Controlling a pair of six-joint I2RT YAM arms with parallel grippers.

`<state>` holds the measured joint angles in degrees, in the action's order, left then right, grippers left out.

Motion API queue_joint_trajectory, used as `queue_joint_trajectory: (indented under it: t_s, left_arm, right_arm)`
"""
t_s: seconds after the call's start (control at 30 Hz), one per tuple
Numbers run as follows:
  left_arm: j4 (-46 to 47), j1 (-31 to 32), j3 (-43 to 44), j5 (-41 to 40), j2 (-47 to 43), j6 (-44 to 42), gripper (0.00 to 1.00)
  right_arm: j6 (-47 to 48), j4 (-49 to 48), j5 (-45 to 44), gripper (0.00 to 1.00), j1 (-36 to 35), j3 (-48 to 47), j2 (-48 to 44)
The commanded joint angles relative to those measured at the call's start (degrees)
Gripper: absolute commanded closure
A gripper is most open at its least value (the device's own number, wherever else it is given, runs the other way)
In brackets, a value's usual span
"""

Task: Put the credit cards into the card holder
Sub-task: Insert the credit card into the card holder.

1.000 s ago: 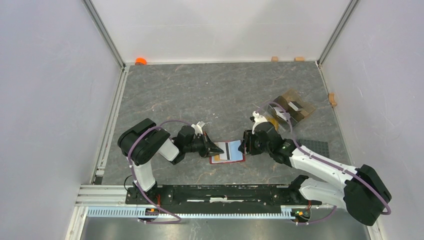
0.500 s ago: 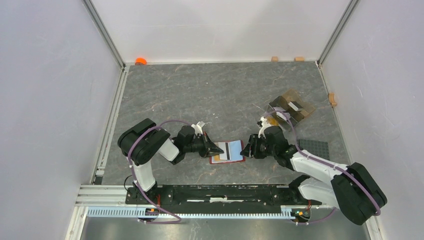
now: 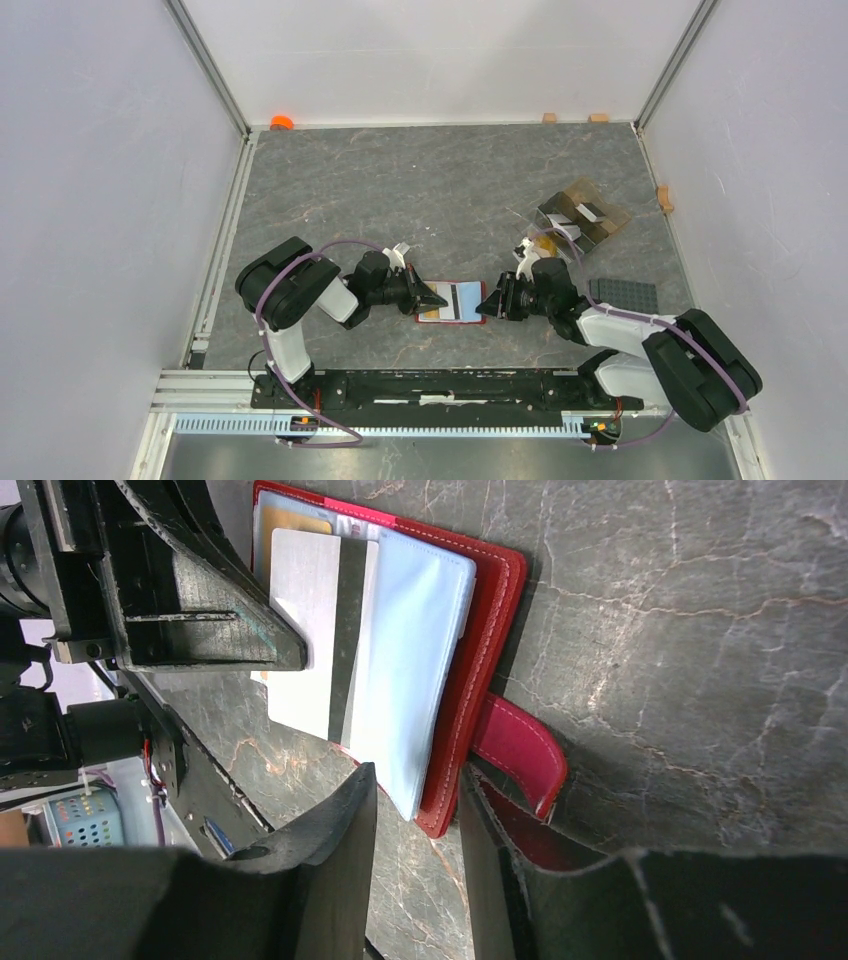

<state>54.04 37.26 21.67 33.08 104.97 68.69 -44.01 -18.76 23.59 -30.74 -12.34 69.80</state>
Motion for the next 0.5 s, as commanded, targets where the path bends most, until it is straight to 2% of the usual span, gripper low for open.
queue_joint_trajectory:
  t_s: [0.0,0.27,0.47]
  left_arm:
    - [-0.5,0.4,-0.5,-0.8,0.9,-0.1,0.98]
    - [-0.4,0.5,-0.6,-0.3,1.1,-0.3,0.98]
    - [-1.2,0.4,-0.1,1.8,1.2,-1.4,0.98]
  right_arm:
    - [-0.7,-3.8,1.0,0.62,-0.2,0.9,0.9]
    - [-1.7,-6.8,0.7,0.71,-0.5,1.7,2.3]
    - [0.9,1.9,-4.6,0.77,-0.6,-0.2,1.5]
